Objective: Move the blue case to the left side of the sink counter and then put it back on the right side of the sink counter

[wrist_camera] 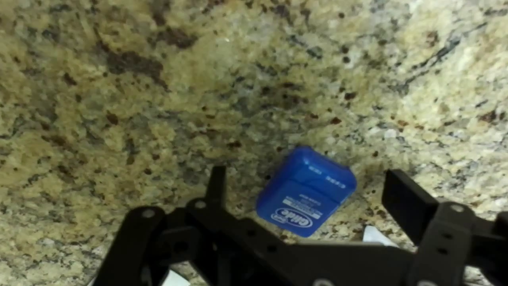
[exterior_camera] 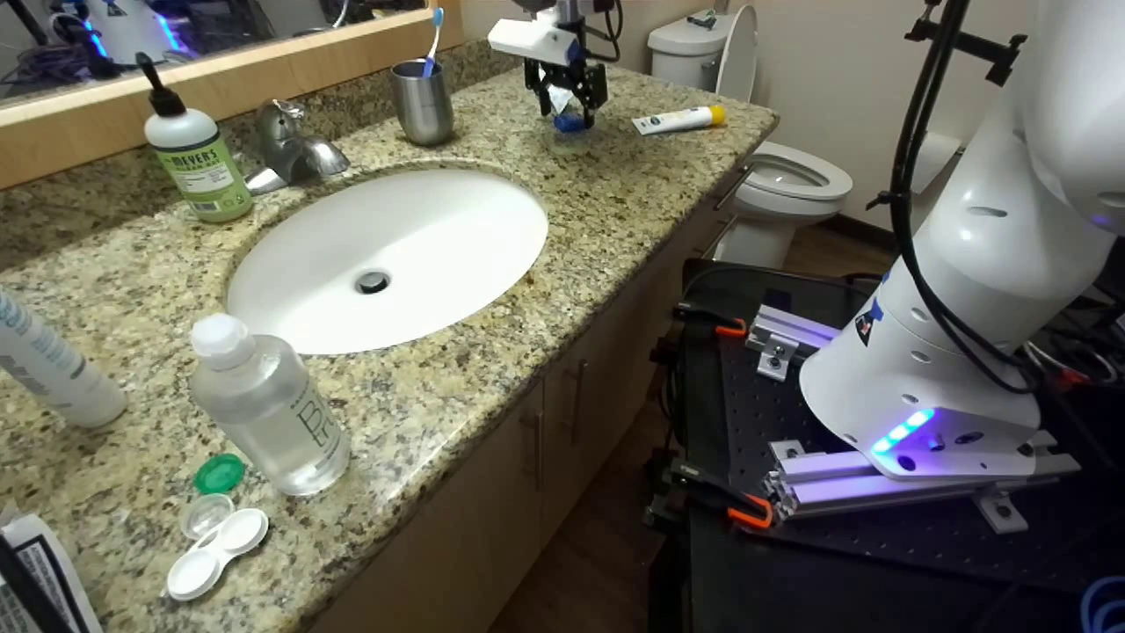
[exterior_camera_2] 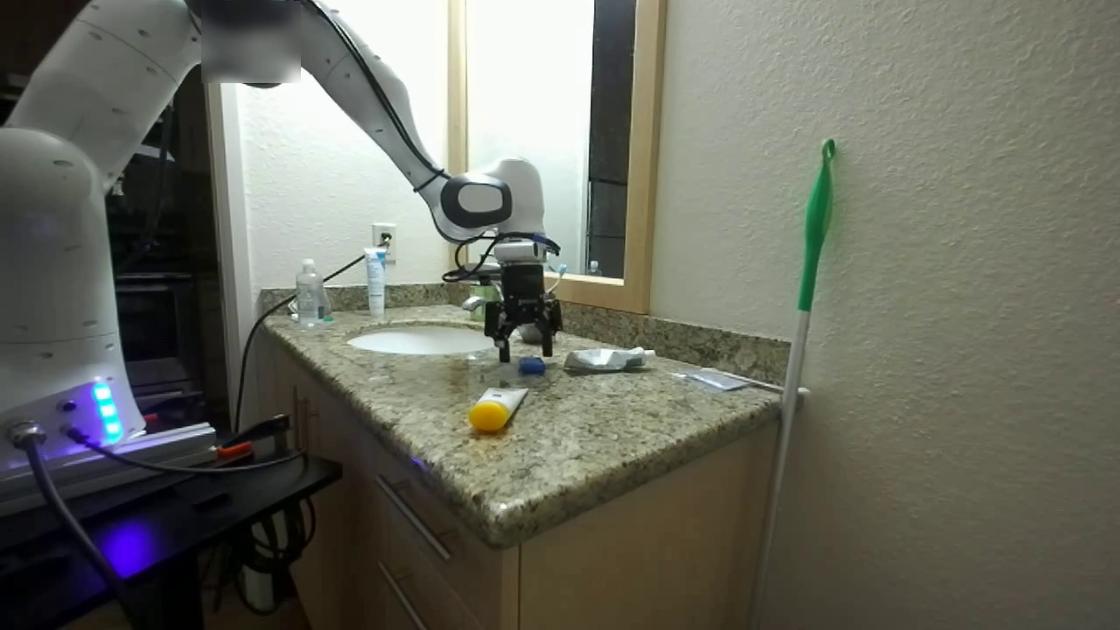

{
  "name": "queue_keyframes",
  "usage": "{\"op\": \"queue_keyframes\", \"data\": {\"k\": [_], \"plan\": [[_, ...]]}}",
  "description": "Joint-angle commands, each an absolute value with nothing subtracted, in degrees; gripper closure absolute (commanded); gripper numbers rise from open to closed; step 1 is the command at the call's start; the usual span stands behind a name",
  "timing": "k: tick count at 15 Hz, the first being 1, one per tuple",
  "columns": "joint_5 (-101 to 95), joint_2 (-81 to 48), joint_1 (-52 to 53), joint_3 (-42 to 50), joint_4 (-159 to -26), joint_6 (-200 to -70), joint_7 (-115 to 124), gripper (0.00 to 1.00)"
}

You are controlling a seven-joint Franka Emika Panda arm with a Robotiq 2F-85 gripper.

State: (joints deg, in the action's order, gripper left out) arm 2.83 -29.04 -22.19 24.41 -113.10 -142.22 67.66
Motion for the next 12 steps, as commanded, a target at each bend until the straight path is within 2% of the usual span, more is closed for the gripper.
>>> {"op": "queue_keyframes", "data": {"k": [1, 6, 7, 10, 12], "plan": [[3.75, -32.37, -20.13, 25.46, -110.70, -145.58, 71.55, 0.00], [2.27, -37.63, -18.42, 27.05, -105.95, -143.59, 77.94, 0.00], [2.96, -34.48, -18.76, 25.95, -108.60, -144.75, 75.84, 0.00], [2.73, -35.52, -18.47, 26.59, -107.13, -143.73, 76.91, 0.00], [3.40, -34.25, -19.69, 25.80, -107.10, -139.53, 74.69, 0.00]]}}
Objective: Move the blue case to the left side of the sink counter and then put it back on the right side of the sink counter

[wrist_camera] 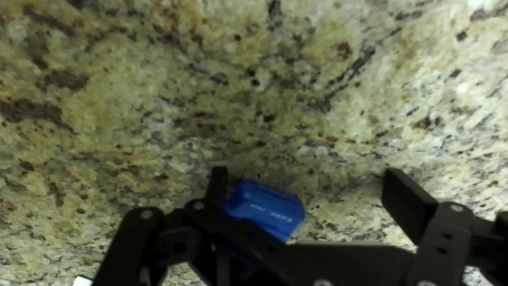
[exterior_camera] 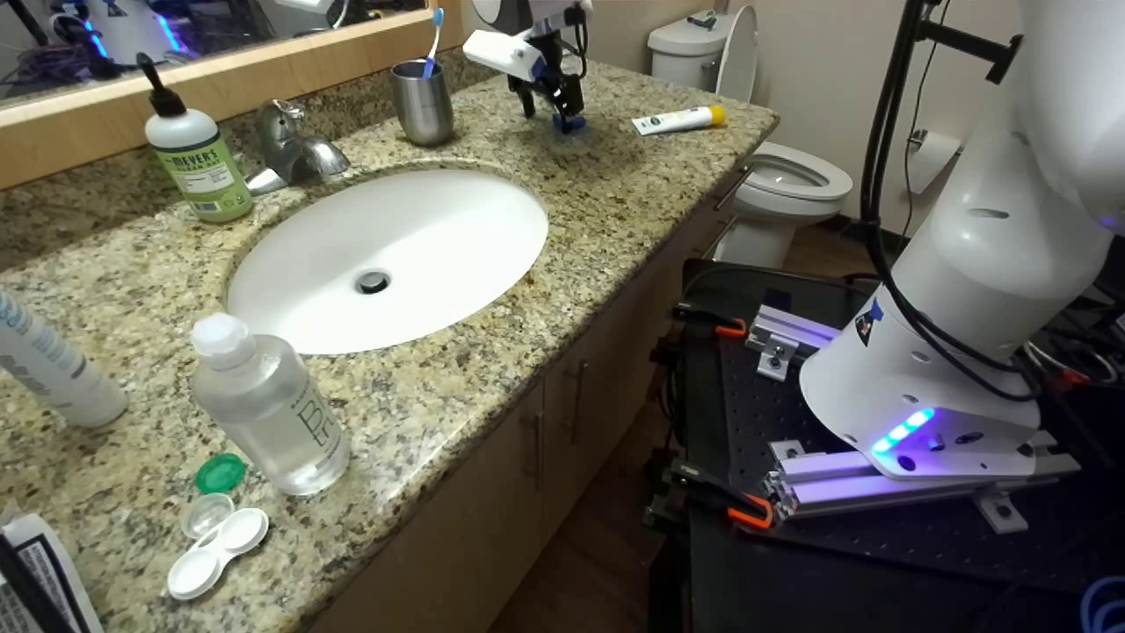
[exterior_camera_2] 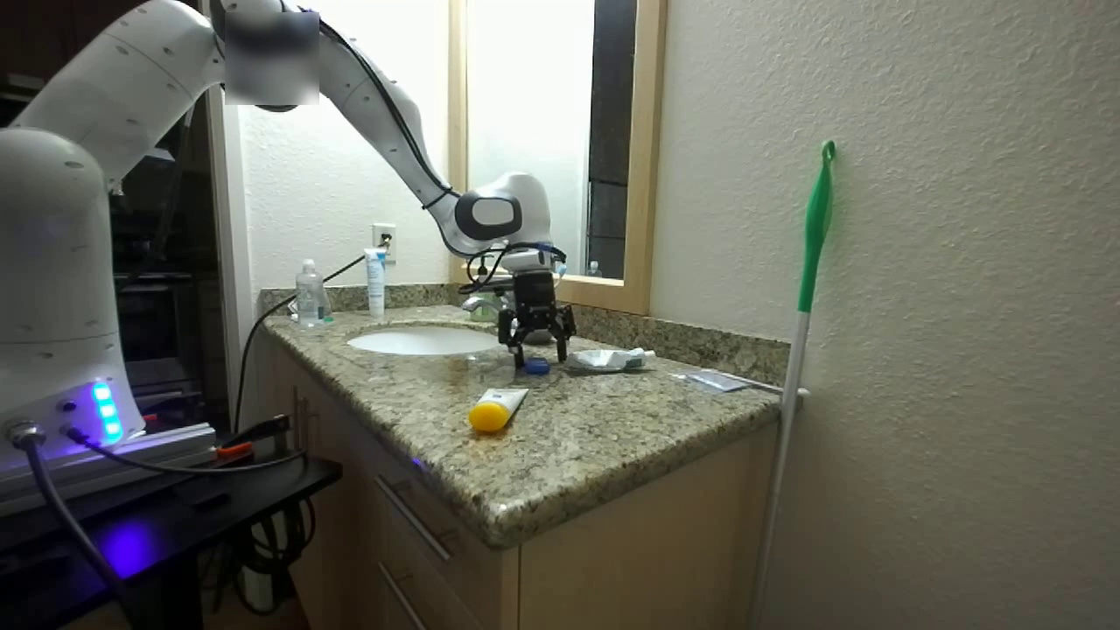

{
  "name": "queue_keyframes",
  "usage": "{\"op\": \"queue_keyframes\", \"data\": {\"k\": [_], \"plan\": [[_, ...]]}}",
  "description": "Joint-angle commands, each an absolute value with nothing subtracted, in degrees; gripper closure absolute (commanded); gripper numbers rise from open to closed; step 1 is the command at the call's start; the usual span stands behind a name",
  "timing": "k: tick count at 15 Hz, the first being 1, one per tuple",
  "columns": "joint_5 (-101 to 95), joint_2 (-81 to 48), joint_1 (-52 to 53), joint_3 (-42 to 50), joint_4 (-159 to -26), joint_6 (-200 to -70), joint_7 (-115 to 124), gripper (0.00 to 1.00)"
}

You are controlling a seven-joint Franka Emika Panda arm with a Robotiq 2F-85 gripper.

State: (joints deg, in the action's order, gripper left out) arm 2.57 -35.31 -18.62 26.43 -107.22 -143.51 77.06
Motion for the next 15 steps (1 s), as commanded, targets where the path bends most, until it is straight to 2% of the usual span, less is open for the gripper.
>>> {"op": "queue_keyframes", "data": {"k": [1, 15], "plan": [[2.99, -33.47, -19.73, 25.97, -107.41, -137.80, 73.95, 0.00], [2.42, -34.57, -19.49, 27.15, -106.58, -136.45, 76.45, 0.00]]}}
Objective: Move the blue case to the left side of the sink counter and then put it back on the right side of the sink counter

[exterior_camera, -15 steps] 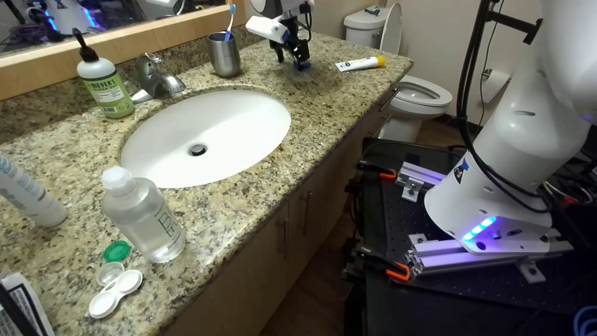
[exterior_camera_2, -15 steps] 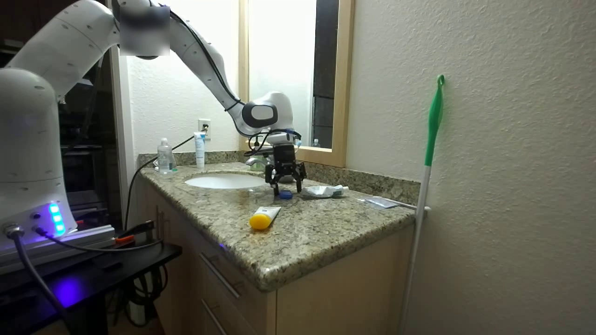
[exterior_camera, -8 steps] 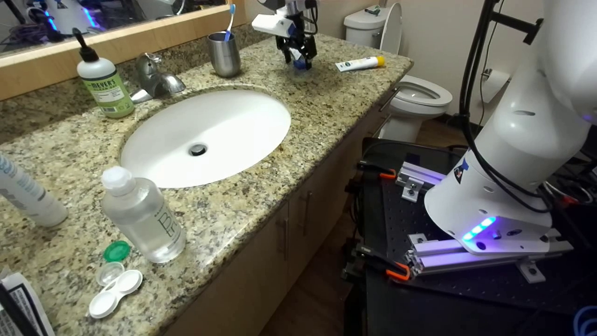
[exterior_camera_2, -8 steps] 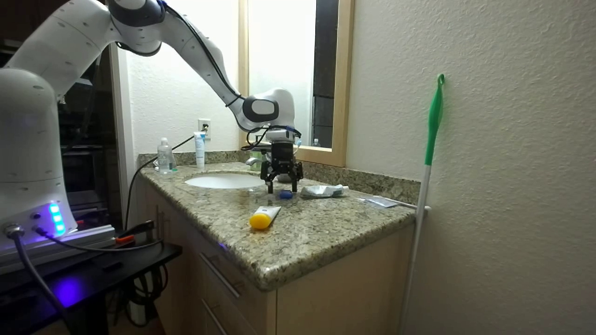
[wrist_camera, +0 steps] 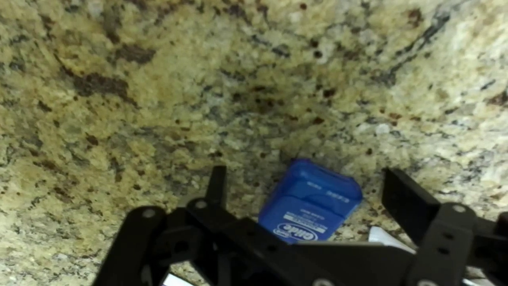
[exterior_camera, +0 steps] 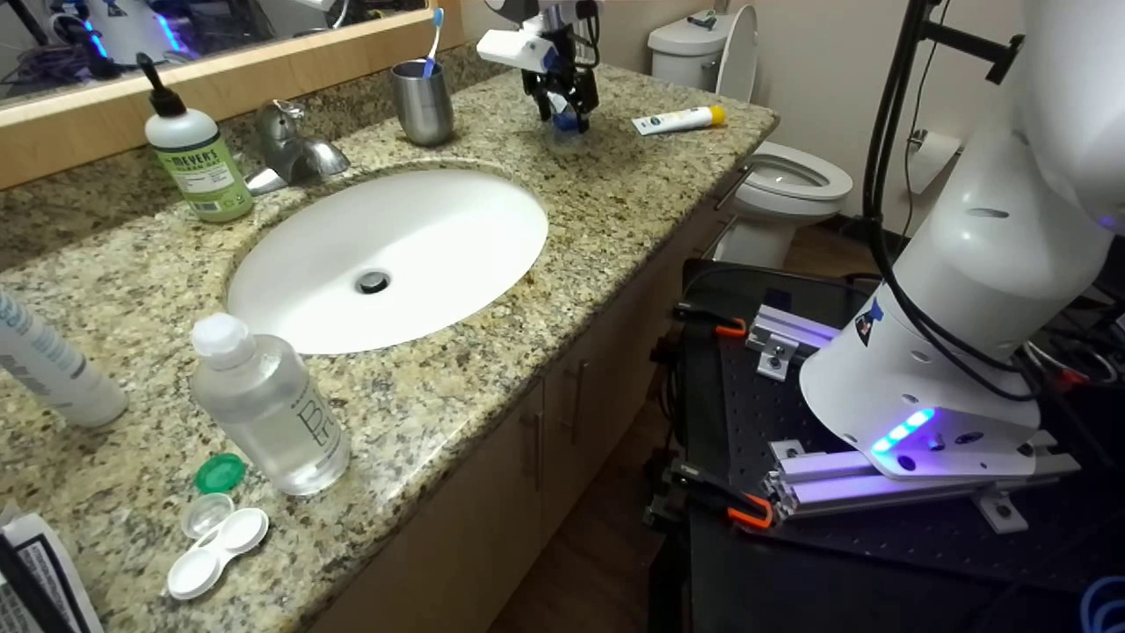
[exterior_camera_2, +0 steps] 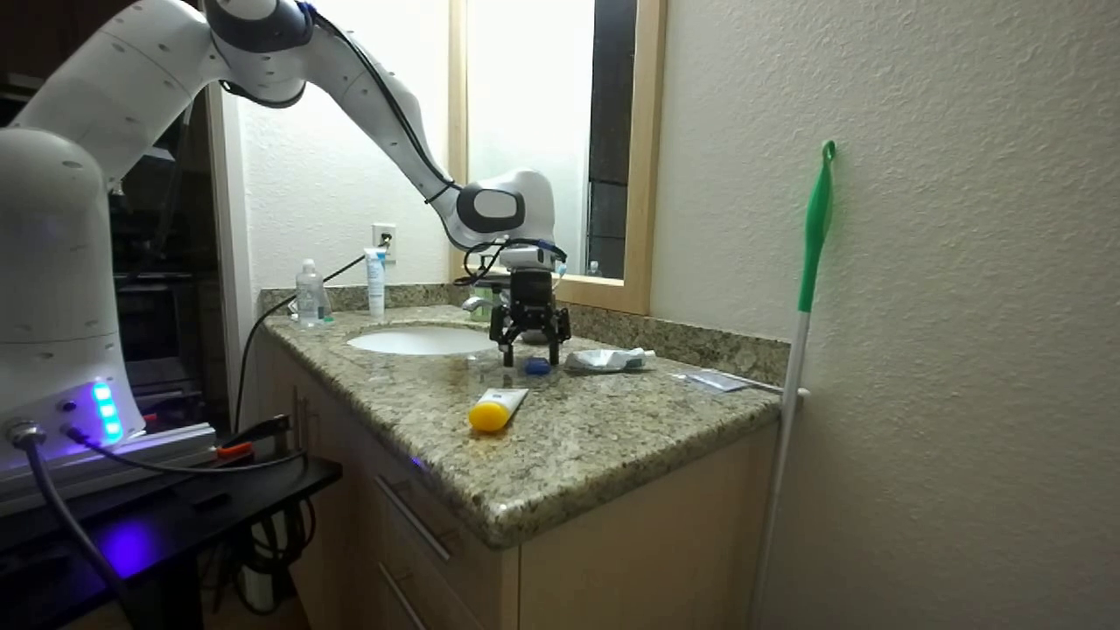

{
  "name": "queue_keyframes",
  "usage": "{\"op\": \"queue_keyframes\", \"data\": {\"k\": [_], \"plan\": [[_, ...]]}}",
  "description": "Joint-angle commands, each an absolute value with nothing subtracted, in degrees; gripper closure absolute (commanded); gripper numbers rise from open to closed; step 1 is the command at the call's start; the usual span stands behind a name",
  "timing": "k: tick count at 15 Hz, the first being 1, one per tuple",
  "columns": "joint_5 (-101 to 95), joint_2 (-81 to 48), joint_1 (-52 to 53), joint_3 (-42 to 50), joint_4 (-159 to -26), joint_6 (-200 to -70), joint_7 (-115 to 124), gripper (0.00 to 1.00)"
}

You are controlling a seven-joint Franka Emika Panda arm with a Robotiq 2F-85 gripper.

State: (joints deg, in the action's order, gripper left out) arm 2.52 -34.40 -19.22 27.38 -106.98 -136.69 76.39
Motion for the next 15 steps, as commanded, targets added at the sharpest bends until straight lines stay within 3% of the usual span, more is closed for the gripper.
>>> {"op": "queue_keyframes", "data": {"k": [1, 2, 4, 10, 11, 15], "plan": [[2.42, -34.57, -19.48, 27.14, -106.58, -136.45, 76.45, 0.00], [2.74, -34.46, -19.77, 26.80, -106.34, -136.09, 75.87, 0.25], [3.32, -34.60, -20.14, 26.41, -105.75, -135.23, 75.64, 0.32], [4.12, -35.24, -20.76, 25.77, -104.64, -134.49, 75.35, 0.76], [4.48, -35.24, -20.98, 25.46, -104.46, -134.02, 75.13, 0.80], [7.07, -30.37, -21.41, 22.99, -106.30, -132.96, 70.01, 0.80]]}}
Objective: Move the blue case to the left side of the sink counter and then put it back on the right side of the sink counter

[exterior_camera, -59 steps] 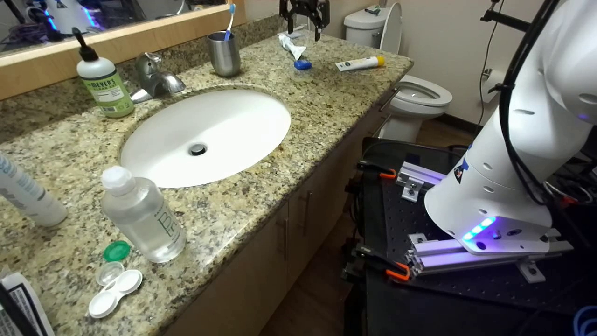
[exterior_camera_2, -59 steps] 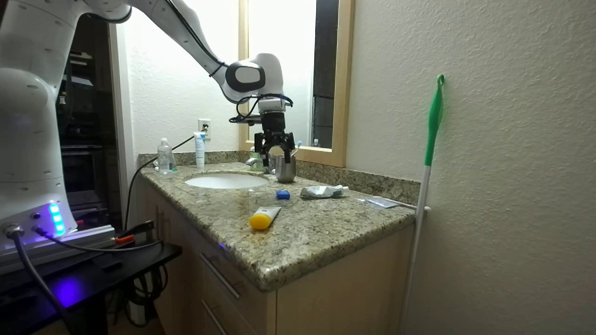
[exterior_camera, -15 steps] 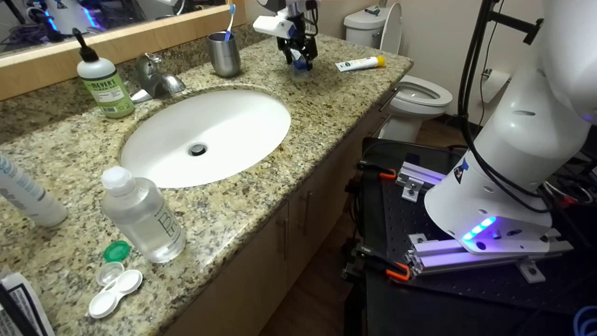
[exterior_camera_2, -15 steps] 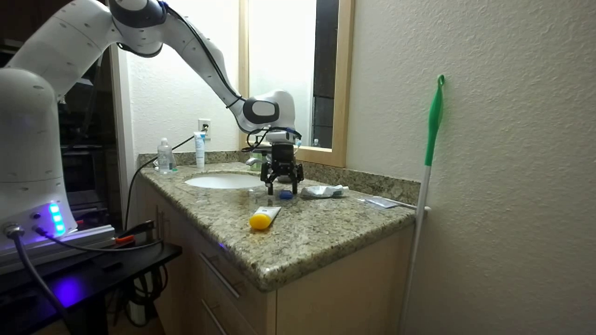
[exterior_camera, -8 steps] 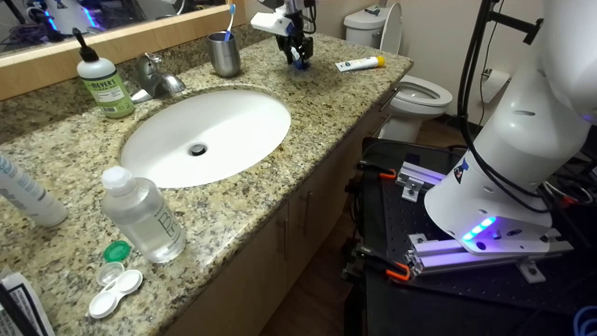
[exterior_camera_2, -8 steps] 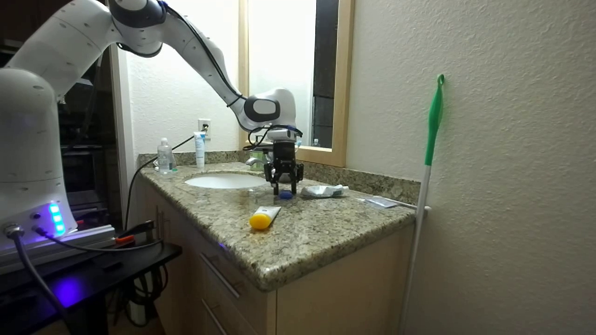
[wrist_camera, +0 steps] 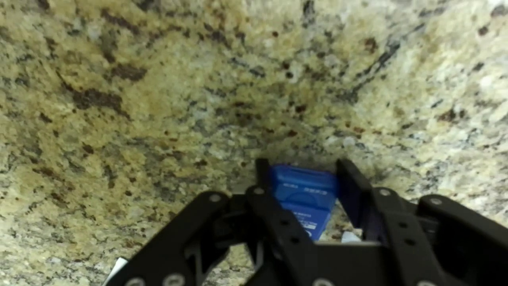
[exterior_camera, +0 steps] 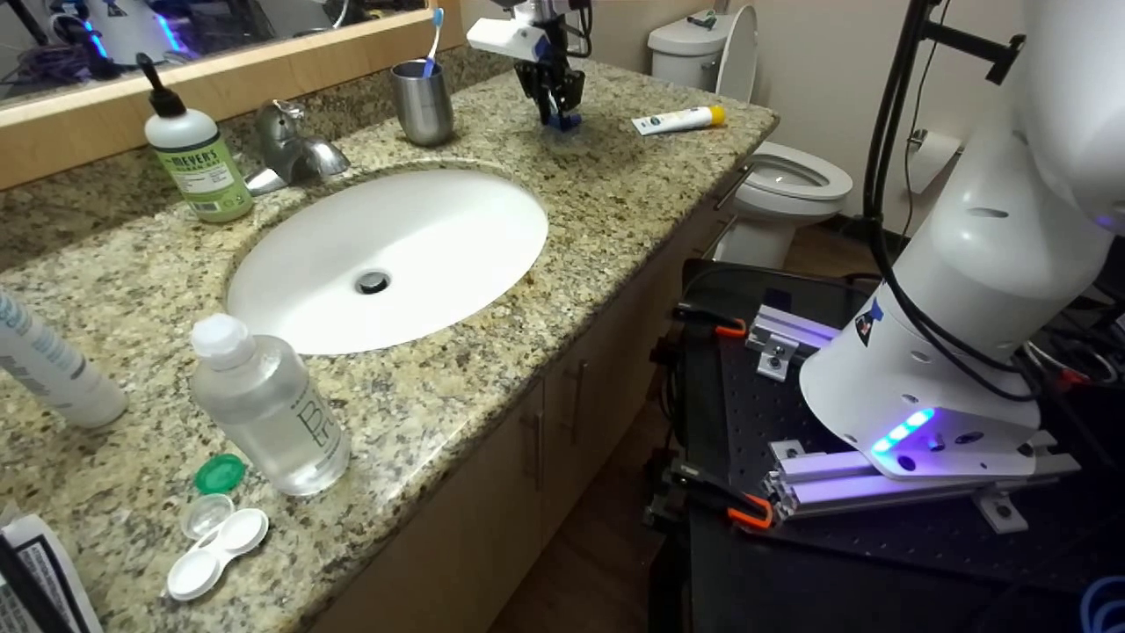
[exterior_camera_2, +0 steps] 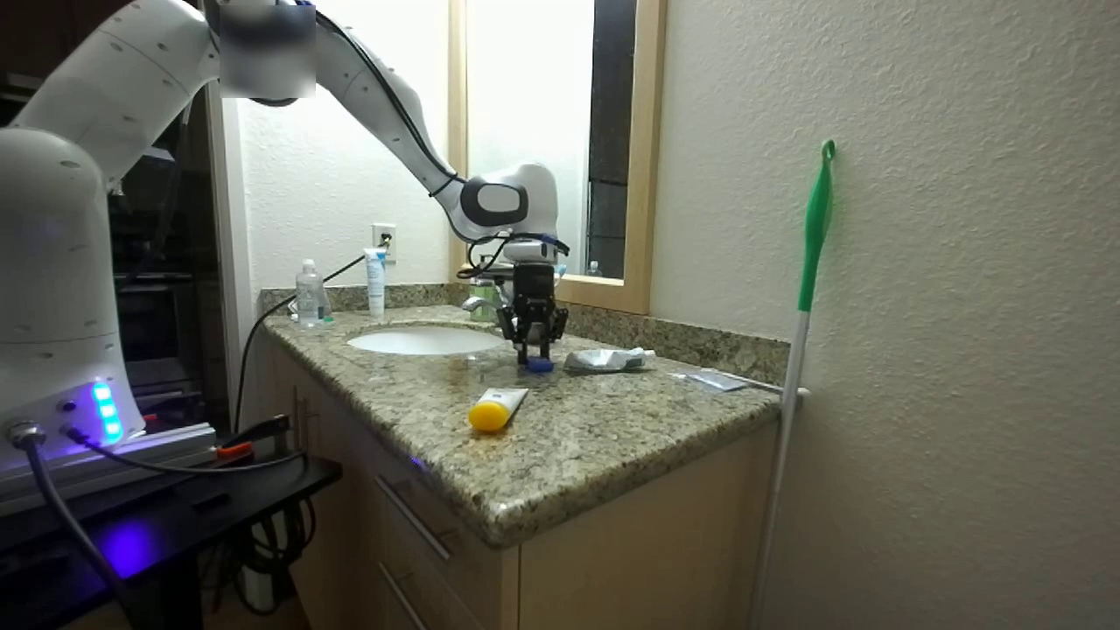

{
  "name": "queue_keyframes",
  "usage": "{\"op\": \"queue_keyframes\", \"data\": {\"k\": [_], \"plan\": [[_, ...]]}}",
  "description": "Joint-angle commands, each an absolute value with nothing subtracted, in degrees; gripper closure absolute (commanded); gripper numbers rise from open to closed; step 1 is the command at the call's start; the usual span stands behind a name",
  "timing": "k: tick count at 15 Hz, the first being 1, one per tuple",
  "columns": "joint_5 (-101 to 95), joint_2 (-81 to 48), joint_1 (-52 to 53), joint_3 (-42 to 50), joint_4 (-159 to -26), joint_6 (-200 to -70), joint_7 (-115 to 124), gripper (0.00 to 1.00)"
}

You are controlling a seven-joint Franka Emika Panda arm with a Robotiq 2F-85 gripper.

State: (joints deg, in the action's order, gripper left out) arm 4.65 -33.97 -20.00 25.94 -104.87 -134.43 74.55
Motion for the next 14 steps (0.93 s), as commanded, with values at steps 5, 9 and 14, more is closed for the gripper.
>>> {"op": "queue_keyframes", "data": {"k": [5, 9, 14], "plan": [[4.55, -17.29, -17.74, 21.87, -114.75, -133.82, 59.50, 0.80], [-1.98, -4.31, -14.25, 21.69, -123.37, -129.99, 53.33, 0.80], [-13.34, 13.08, -13.01, 16.92, -137.35, -127.29, 50.25, 0.80]]}}
